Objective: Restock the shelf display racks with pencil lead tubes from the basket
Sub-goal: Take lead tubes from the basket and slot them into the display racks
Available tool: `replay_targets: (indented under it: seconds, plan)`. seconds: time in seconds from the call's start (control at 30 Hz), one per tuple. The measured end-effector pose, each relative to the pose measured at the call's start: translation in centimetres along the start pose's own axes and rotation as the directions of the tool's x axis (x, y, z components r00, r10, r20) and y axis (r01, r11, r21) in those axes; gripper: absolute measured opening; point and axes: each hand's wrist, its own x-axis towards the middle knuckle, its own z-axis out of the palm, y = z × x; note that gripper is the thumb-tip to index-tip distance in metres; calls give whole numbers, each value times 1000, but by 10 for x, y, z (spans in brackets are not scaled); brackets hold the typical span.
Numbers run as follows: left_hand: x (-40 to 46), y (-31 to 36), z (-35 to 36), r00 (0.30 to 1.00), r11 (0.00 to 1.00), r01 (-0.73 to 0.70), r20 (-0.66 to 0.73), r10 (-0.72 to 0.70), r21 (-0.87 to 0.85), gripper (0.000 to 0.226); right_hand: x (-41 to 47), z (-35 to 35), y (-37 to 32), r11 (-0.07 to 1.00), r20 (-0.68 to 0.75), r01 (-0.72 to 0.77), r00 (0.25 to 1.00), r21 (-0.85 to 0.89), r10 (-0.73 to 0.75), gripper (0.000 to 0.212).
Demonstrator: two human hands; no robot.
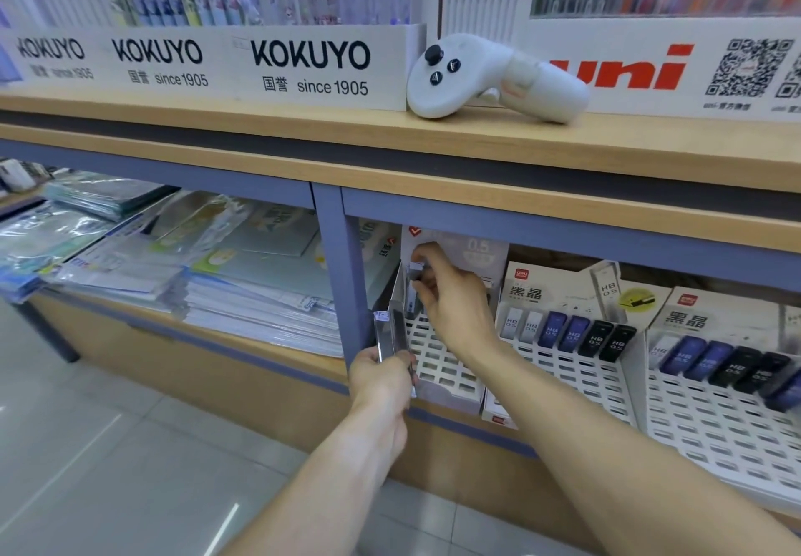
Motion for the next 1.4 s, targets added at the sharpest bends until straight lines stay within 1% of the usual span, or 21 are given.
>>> replay_targets:
  seconds: [0.13, 0.23, 0.37, 0.47, 0.6, 0.7, 0.8, 0.87, 0.97, 1.03, 1.07, 1.1, 1.13, 1.17, 1.2, 1.27, 1.33, 1.37, 1.4]
  plan:
    - [1, -1, -1, 1000, 1000, 11, 2, -11, 1, 7, 3, -1, 3, 1000, -12, -24, 1000, -9, 24, 34]
    - [1, -2, -4, 1000, 1000, 15, -3, -15, 1, 10, 2, -3, 6, 998, -9, -58, 998, 20, 58, 35]
    - [2, -5, -5, 1000, 1000, 24, -15, -24, 16, 12, 10, -2, 3, 1000, 41, -23, 999, -3, 23, 37]
    - [6, -8, -4, 999, 1000, 27, -29, -27, 15, 9, 16, 1, 1, 999, 66, -10, 998, -31, 12, 39]
    - [9, -11, -3, 999, 1000, 24, -42, -24, 9, 9, 14, 0, 3, 999, 60, -49, 997, 9, 49, 38]
    - [10, -14, -3, 999, 1000, 21, -42, -21, 9, 13, 12, 0, 6, 999, 99, -13, 995, -50, 18, 36]
    - [11, -15, -2, 999, 1000, 12, -40, -12, -5, 16, 12, 2, 8, 990, 63, 51, 997, -134, -43, 34]
    - [11, -14, -2, 999, 1000, 5, -37, -5, -18, 16, 11, 4, 9, 984, 50, 31, 998, -173, -23, 34]
    - [10, -13, -2, 1000, 999, -6, -26, 5, -34, 15, 8, 2, 8, 985, 94, -4, 995, -170, 20, 40]
    - [9, -13, -3, 999, 998, -25, -23, 24, -54, 15, 2, -2, 5, 989, 82, -10, 996, -147, 22, 42]
    - [8, -12, -2, 999, 997, -38, -20, 37, -64, 15, -1, -4, 4, 992, 54, -25, 998, -127, 32, 40]
    - [7, -11, -2, 999, 996, -51, -16, 50, -75, 15, -6, -7, 1, 994, 23, -65, 997, -88, 68, 37]
    - [6, -10, -2, 998, 994, -65, -5, 64, -87, 14, -11, -9, -1, 991, 2, -135, 991, -23, 136, 31]
    - [5, -8, -2, 997, 992, -80, 13, 81, -95, 14, -16, -12, -5, 971, 14, -229, 973, 68, 229, 25]
    - [3, -7, -2, 994, 991, -95, 38, 99, -98, 15, -21, -14, -7, 929, 61, -330, 944, 167, 324, 23]
    - [-1, -6, -3, 988, 987, -117, 89, 127, -108, 18, -28, -17, -13, 789, 227, -512, 859, 341, 459, 32]
    - [-5, -6, -2, 983, 984, -122, 124, 137, -127, 21, -31, -20, -15, 620, 364, -617, 787, 485, 499, 40]
    - [-7, -5, -2, 981, 983, -125, 134, 143, -131, 23, -32, -22, -13, 554, 394, -636, 770, 537, 502, 41]
    - [-9, -5, -2, 979, 983, -129, 141, 148, -134, 24, -32, -25, -13, 513, 409, -646, 760, 565, 505, 39]
